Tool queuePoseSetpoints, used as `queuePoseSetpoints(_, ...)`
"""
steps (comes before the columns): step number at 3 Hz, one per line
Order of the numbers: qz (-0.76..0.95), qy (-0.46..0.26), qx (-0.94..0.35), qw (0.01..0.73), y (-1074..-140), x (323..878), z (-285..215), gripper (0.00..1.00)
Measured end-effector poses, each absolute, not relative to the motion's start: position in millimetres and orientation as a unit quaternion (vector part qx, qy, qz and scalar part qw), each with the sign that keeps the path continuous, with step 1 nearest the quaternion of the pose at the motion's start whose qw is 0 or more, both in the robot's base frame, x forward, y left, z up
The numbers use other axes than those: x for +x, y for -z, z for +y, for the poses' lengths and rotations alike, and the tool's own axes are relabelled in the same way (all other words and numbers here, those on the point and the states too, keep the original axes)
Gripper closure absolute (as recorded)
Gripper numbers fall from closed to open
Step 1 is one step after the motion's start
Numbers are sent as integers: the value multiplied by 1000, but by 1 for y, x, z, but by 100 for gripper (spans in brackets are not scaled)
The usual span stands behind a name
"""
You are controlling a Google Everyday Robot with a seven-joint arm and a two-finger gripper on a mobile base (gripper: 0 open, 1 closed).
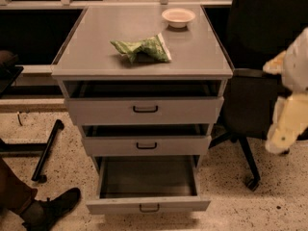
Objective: Close bottom drawer
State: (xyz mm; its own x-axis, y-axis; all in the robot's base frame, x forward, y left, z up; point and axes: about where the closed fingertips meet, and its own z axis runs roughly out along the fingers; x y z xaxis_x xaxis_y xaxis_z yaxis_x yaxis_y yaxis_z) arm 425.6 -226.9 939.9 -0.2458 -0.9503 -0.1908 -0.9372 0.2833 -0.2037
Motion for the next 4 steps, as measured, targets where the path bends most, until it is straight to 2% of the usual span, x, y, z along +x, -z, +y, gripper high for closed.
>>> queuePoseSetpoints(2, 803, -39, -593, 50, -810, 368, -257, 0)
queuePoseSetpoints(4, 794, -32, -605, 43, -785, 367, -253, 0)
